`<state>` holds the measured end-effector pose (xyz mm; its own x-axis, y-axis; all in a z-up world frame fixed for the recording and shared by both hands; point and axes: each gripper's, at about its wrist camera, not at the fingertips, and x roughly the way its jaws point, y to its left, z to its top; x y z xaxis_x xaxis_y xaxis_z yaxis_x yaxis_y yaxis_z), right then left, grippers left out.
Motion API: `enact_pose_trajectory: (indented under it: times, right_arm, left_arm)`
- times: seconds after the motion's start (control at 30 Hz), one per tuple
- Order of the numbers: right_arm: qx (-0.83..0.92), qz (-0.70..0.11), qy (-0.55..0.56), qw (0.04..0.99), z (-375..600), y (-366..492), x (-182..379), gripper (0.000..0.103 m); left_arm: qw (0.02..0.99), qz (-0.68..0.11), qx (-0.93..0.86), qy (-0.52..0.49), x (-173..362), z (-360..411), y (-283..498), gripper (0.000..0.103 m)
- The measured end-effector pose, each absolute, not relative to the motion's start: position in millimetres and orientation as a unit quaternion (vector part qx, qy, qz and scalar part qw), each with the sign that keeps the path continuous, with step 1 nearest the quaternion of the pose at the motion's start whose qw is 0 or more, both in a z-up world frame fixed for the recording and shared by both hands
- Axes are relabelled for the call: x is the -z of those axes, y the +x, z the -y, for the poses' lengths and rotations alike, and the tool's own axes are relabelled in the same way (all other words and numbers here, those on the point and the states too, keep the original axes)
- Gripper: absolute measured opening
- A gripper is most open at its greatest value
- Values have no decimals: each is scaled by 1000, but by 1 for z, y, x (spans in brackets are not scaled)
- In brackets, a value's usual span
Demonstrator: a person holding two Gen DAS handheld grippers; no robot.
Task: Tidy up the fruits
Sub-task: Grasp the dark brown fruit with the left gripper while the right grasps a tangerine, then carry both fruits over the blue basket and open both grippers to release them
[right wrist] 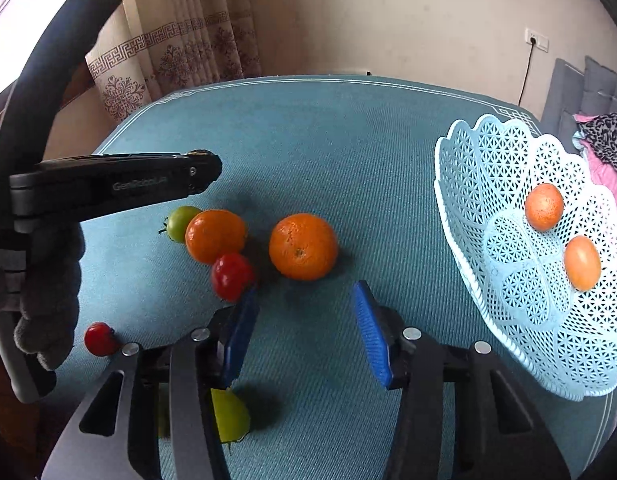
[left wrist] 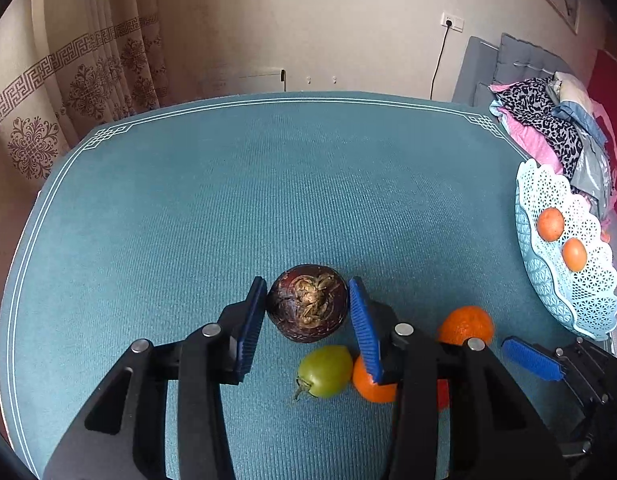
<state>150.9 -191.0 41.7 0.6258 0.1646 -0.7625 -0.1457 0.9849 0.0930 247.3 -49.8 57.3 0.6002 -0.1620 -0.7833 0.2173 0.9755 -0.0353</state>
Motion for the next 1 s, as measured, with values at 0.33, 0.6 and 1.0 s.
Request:
enact_pose_trajectory:
  times: [0.33,0.6,1.0]
  right_arm:
    - [-87,-432,1,897,183,177,-32,48]
    - [-89,-432,-3,898,175,179,-33,39]
    - [-111,-410,23,905,183,148,-49,39]
  left_arm:
    - [900,-424,94,26,-62,39,234,43]
    - [901,-424,89,22,-63,38,230,43]
    - [908,-410,88,24,-75,37,219,43]
